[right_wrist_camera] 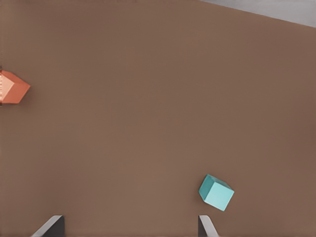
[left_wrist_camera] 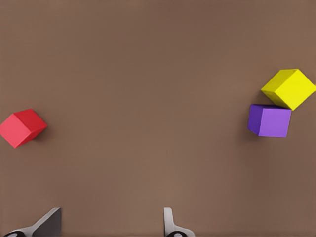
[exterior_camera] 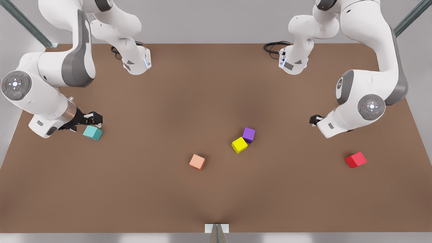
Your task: Pick up red wooden cube and pass to hand red wooden cube and place in blue wooden cube
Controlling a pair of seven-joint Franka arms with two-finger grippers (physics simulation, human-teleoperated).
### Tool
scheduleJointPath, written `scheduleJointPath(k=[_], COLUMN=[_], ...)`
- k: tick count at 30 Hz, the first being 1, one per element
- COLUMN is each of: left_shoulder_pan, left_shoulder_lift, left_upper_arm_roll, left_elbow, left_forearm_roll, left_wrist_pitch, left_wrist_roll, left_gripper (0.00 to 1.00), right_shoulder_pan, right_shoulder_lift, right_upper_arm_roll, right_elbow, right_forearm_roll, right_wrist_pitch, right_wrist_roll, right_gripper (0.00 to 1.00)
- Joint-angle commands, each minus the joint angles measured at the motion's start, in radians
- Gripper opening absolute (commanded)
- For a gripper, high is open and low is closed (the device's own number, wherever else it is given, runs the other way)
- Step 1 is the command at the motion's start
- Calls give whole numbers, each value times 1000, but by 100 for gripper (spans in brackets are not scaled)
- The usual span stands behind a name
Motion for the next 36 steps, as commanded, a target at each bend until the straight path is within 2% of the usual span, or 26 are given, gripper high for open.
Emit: scheduleJointPath(k=[1,4,5,6,8,10,15,16,20,23,30,36], left_shoulder_pan=[-1,2,7,51,147,223,237,249,312,308,306,308], left_shoulder_lift=[0,53,185,275,386,434,486,518,538,544,575,583], left_upper_arm_roll=[0,35,124,141,141,146,231,248,248,248,247,247], left_elbow=[0,28,164,256,342,344,332,330,300,235,223,154], left_forearm_roll=[1,8,8,8,5,-44,-107,-136,-216,-222,-217,-220], left_wrist_pitch=[5,11,13,30,126,186,277,347,376,427,462,462], left_wrist_roll=[40,35,32,17,11,9,-89,-86,-87,-90,-89,-192], left_gripper=[100,100,100,100,100,100,100,100,100,100,100,100], right_shoulder_pan=[0,0,0,0,0,0,-24,-32,-32,-32,-35,-34], right_shoulder_lift=[-1,0,-1,0,0,4,-16,-18,-16,-16,-16,-13], right_upper_arm_roll=[-1,-2,-7,-7,-7,-8,-8,-8,-10,-10,-13,-10], right_elbow=[0,0,0,0,0,0,-16,-16,-14,-14,-16,-16], right_forearm_roll=[6,19,23,25,26,42,43,43,43,40,32,31], right_wrist_pitch=[6,6,6,9,13,18,9,9,10,10,1,1], right_wrist_roll=[-42,-39,-39,-36,-32,-28,-43,-43,-43,-43,-45,-39], right_gripper=[100,100,100,100,100,100,100,100,100,100,100,100])
